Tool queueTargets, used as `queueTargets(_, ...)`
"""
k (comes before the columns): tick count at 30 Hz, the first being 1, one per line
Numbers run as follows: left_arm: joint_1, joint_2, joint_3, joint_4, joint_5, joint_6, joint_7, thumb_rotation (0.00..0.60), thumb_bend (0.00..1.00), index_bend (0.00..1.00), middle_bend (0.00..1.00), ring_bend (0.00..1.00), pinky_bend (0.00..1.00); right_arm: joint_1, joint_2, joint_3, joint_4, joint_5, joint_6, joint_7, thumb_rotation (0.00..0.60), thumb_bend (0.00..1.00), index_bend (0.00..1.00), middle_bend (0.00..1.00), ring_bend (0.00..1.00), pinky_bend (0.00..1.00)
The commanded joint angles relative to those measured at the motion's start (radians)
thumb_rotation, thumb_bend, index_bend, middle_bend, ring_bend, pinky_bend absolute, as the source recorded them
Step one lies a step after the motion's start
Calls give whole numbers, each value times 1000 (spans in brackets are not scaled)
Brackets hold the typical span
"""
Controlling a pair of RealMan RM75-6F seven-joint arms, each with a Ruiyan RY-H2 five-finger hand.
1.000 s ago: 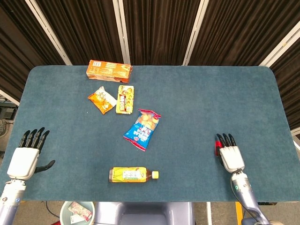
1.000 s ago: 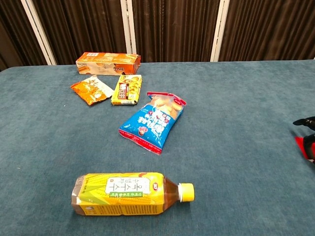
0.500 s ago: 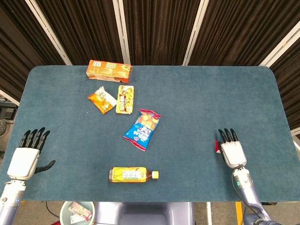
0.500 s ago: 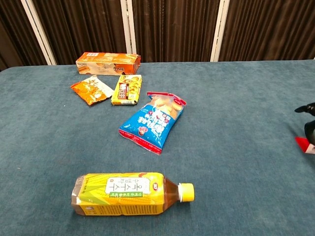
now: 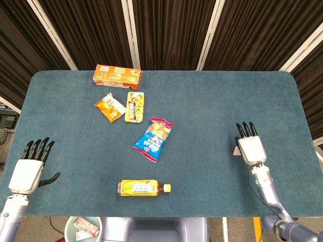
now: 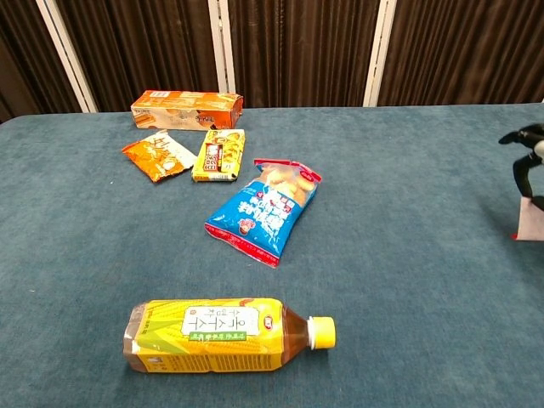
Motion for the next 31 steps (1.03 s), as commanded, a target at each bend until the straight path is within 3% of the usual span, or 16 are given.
queueTargets(1,2,-1,-1,-1,0,5,3,486,193,0,0,0,0,39,4,29,14,13,-18,-19,600,583,631,81,0,0)
queueTargets(7,5,1,0,2,1,10,-4,487,192,0,0,0,0,71,27,67,-37,21,17,-58,600,580,626,73,0,0)
queueTargets(13,6,12,7,-3,14,12,-25,487,192,0,0,0,0,15,110,69,-241,7,148,-115,600,576,611,68,0,0)
queueTargets(18,11,26,16,-12,30,23,-43,488,192,0,0,0,0,-122,185,-2,-469,-41,333,-155,600,574,595,59,0,0)
queueTargets(23,18,37,29,-15,57,39,-62,489,193,0,0,0,0,-273,232,-101,-608,-74,489,-176,600,570,584,54,0,0)
queueTargets(27,25,42,37,-13,76,55,-74,487,193,0,0,0,0,-372,233,-148,-621,-67,574,-98,600,569,575,48,0,0)
queueTargets(31,27,41,43,-11,87,60,-74,486,193,0,0,0,0,-388,252,-157,-607,-81,575,-78,600,565,567,38,0,0)
